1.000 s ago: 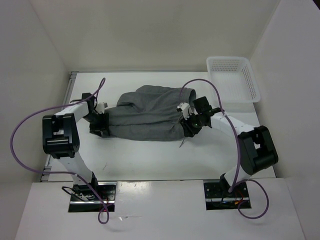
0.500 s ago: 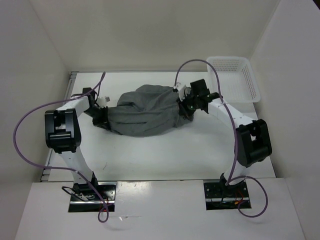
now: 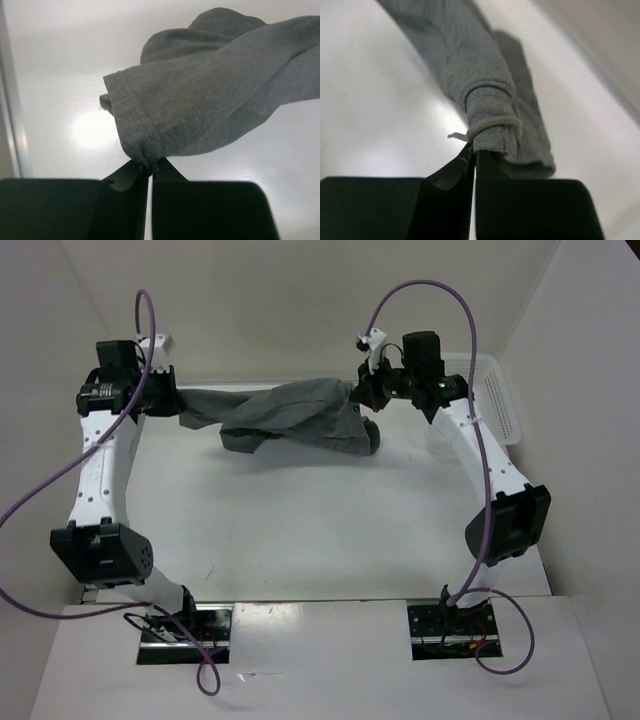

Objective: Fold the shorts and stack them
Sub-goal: Flatten the shorts out

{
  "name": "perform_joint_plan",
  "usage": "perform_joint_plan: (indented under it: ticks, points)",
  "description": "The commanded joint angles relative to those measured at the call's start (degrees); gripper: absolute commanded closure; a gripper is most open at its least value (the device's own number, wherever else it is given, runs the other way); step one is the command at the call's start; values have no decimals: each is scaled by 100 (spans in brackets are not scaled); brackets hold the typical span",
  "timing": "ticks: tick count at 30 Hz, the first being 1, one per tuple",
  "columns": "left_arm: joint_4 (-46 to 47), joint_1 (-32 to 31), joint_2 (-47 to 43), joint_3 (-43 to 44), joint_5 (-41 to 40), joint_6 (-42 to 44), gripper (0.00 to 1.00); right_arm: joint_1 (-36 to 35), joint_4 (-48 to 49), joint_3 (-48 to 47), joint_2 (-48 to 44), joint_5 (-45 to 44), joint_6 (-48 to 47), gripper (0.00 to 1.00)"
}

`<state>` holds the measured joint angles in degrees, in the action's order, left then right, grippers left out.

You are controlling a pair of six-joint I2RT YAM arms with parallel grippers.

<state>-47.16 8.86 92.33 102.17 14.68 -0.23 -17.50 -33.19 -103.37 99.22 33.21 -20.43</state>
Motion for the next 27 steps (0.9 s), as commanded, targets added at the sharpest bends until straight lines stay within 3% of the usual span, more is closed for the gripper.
perform_joint_plan:
  ticks: [1, 5, 9, 14, 18, 24, 25, 26, 27]
  points:
    - [-688, 19, -513, -538, -518, 23, 100, 1, -609, 614, -683, 265, -259, 100]
    - [-1093, 19, -805, -2398, -650, 23, 100, 1, -1443, 2150, -1351, -112, -1198, 100]
    - [-1383, 19, -875, -3472, -711, 23, 100, -227, -2505, 3171, -1554, -1058, -2376, 100]
    - [-1515, 19, -796, -3993, -948, 23, 100, -360, -3253, 3797, -1616, -1712, -3089, 100]
    - [-1752, -112, -532, -4239, -1011, 23, 99, -360, -3317, 4324, -1677, -2248, -3336, 100]
    - [-2051, -587, -409, -4294, -1046, 23, 69, -588, -3045, 4703, -1792, -2425, -3336, 100]
    - [-2052, -674, -409, -4224, -1046, 23, 64, -588, -3044, 4703, -1792, -2477, -3336, 96]
    - [-2148, -728, -409, -4223, -976, 23, 61, -588, -2983, 4703, -1792, -2556, -3336, 70]
    - [-2149, -798, -409, -4223, -976, 23, 53, -588, -2983, 4703, -1792, -2557, -3336, 56]
